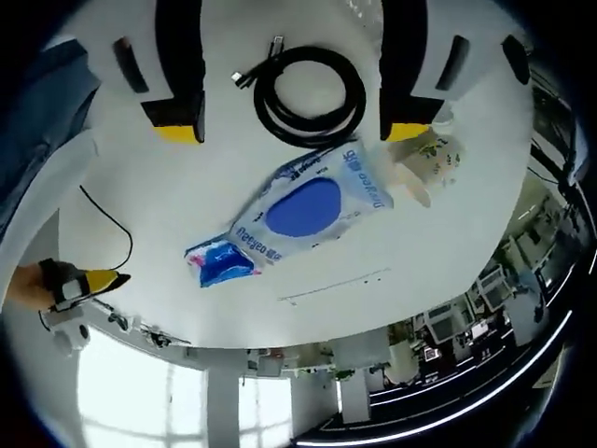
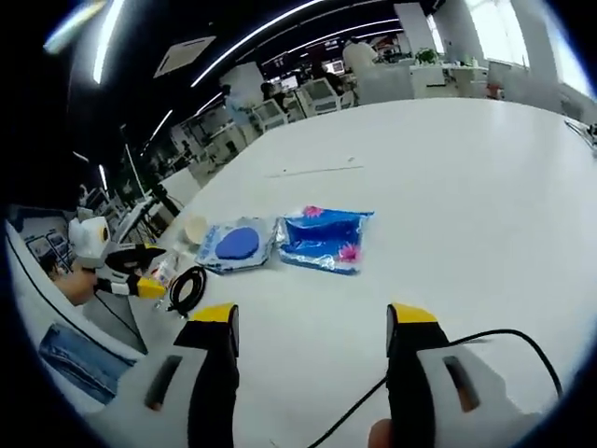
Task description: Arrange the tabletop items into an orderly group along one side of the table until the central work area is clear of visible clutter.
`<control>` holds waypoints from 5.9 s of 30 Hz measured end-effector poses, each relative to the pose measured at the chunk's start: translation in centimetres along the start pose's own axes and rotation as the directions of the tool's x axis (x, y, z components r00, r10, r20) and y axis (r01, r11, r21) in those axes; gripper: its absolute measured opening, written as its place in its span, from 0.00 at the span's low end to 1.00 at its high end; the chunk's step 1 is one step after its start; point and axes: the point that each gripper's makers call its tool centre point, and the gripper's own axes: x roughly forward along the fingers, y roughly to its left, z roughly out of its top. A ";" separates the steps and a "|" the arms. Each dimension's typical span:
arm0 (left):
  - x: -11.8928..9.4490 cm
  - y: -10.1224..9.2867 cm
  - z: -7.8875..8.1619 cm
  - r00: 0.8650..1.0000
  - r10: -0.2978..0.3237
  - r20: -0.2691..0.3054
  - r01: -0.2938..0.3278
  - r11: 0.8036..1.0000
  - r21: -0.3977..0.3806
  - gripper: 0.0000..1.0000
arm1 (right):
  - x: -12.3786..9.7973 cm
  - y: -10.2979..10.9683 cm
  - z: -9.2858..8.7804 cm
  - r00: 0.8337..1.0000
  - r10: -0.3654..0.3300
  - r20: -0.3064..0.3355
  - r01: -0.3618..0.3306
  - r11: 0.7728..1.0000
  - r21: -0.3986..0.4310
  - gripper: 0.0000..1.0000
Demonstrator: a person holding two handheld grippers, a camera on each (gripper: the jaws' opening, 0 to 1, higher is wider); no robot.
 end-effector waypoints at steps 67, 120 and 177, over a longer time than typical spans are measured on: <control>2.6 -1.8 -6.1 0.953 -0.169 -0.251 0.213 0.964 0.160 0.12 | -0.2 2.4 -4.5 0.996 0.082 -0.021 -0.078 0.986 0.149 0.55; -8.8 -19.1 16.0 0.390 -0.810 0.438 0.908 0.258 -0.331 0.10 | -1.3 11.3 0.5 0.845 0.462 0.269 -0.508 0.851 0.135 0.56; -5.3 -15.3 12.5 0.534 -0.642 0.550 0.811 0.206 -0.547 0.12 | -5.0 11.8 5.8 0.764 0.476 0.436 -0.594 0.783 0.186 0.01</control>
